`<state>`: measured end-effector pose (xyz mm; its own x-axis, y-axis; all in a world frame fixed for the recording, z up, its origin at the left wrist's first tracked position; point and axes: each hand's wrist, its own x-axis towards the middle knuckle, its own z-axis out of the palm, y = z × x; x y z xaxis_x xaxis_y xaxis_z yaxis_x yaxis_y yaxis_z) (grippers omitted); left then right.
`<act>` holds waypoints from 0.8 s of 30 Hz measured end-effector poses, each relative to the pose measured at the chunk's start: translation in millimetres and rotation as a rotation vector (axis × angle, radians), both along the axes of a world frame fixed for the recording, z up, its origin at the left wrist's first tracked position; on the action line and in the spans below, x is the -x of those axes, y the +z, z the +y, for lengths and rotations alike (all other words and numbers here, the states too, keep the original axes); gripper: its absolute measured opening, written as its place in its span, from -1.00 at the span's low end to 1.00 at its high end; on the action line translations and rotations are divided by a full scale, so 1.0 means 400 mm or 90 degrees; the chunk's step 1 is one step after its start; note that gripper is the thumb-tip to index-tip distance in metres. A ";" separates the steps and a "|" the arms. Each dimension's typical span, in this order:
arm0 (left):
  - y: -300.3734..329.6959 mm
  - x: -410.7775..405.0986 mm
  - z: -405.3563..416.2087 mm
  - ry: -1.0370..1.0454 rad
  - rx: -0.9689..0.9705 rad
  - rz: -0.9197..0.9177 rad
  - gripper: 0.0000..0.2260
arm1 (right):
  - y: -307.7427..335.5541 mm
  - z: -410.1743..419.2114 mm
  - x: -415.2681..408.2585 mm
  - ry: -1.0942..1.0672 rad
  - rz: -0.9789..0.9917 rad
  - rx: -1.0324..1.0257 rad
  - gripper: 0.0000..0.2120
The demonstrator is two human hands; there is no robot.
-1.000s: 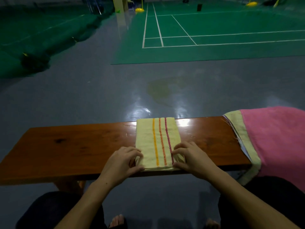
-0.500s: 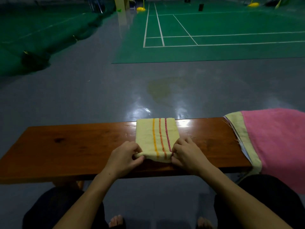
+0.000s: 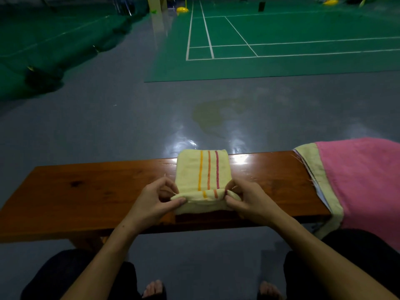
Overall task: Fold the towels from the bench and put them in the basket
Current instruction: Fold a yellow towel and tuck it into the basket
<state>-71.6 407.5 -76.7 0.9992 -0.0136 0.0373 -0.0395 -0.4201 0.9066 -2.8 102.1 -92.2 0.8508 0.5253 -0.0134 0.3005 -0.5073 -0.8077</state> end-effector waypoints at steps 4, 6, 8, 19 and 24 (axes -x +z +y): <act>0.018 0.007 -0.001 -0.028 0.083 0.062 -0.74 | 0.023 -0.009 0.002 0.002 0.096 -0.055 -0.76; 0.028 0.012 0.000 -0.070 0.133 0.118 -0.78 | 0.040 -0.014 0.004 0.003 0.110 -0.062 -0.71; 0.033 0.018 0.002 -0.113 0.164 0.174 -0.78 | 0.048 -0.018 0.007 -0.001 0.146 -0.081 -0.73; 0.037 -0.011 -0.025 -0.054 0.159 0.138 -0.82 | 0.070 -0.020 0.005 -0.083 0.425 -0.283 -0.68; 0.028 -0.057 -0.035 0.005 0.163 0.095 -0.90 | 0.083 -0.034 -0.006 -0.013 0.352 -0.233 -0.55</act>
